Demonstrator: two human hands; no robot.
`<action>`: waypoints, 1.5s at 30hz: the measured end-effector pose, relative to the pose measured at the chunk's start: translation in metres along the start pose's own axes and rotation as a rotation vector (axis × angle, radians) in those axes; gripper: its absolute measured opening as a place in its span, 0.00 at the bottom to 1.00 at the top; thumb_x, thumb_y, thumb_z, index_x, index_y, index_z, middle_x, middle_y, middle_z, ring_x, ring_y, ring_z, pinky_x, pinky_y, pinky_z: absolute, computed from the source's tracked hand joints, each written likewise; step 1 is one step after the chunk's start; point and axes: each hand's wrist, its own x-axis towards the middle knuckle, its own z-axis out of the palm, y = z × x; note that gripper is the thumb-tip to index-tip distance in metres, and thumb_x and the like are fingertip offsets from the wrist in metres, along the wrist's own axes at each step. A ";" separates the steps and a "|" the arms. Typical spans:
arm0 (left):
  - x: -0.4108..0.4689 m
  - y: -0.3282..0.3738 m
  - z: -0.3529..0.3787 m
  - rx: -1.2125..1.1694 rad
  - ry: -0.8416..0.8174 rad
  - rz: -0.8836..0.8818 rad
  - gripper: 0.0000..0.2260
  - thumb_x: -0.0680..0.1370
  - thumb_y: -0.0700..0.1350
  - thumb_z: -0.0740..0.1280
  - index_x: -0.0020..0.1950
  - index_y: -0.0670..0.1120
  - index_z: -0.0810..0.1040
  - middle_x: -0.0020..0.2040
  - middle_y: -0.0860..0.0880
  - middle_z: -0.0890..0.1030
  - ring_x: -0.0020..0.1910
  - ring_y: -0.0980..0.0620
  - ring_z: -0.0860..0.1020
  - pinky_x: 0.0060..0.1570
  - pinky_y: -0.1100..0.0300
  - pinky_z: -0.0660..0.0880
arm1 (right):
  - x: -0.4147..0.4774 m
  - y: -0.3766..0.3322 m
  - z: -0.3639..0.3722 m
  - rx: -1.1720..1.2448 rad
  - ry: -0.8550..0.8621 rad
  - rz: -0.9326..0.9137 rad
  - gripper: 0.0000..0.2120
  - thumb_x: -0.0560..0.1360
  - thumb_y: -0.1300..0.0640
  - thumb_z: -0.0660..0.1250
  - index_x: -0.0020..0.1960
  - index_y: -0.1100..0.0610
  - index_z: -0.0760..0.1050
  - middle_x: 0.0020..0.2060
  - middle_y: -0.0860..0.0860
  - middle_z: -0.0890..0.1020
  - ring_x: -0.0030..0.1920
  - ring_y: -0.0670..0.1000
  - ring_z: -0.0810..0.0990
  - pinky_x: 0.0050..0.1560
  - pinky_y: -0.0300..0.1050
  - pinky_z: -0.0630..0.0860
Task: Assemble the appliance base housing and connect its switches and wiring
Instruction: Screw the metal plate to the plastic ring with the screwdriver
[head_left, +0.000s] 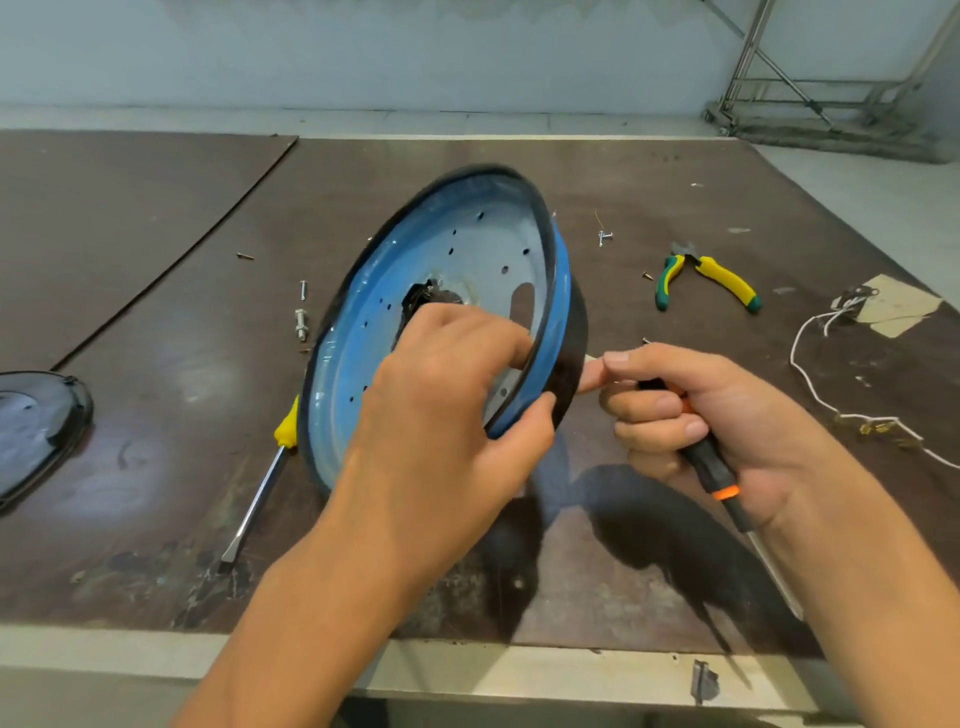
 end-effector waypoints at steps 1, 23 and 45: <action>0.000 -0.001 0.002 0.034 -0.034 -0.019 0.06 0.73 0.43 0.74 0.46 0.43 0.80 0.44 0.52 0.80 0.50 0.49 0.76 0.46 0.51 0.75 | 0.000 0.005 -0.003 0.040 0.006 0.034 0.11 0.70 0.55 0.69 0.48 0.60 0.81 0.23 0.44 0.63 0.18 0.39 0.60 0.19 0.34 0.55; -0.002 0.003 0.057 0.361 -0.484 -0.133 0.12 0.73 0.53 0.71 0.55 0.54 0.83 0.52 0.53 0.81 0.54 0.52 0.76 0.54 0.53 0.77 | -0.026 0.046 -0.036 0.144 -0.109 0.345 0.10 0.77 0.54 0.69 0.41 0.55 0.72 0.25 0.47 0.68 0.20 0.42 0.65 0.22 0.34 0.59; -0.011 -0.013 0.065 0.344 -0.449 -0.098 0.16 0.72 0.58 0.66 0.55 0.53 0.82 0.57 0.55 0.79 0.58 0.55 0.73 0.48 0.59 0.75 | -0.003 0.010 -0.030 0.356 0.222 -0.274 0.25 0.66 0.68 0.64 0.63 0.61 0.70 0.54 0.64 0.84 0.43 0.53 0.87 0.43 0.46 0.84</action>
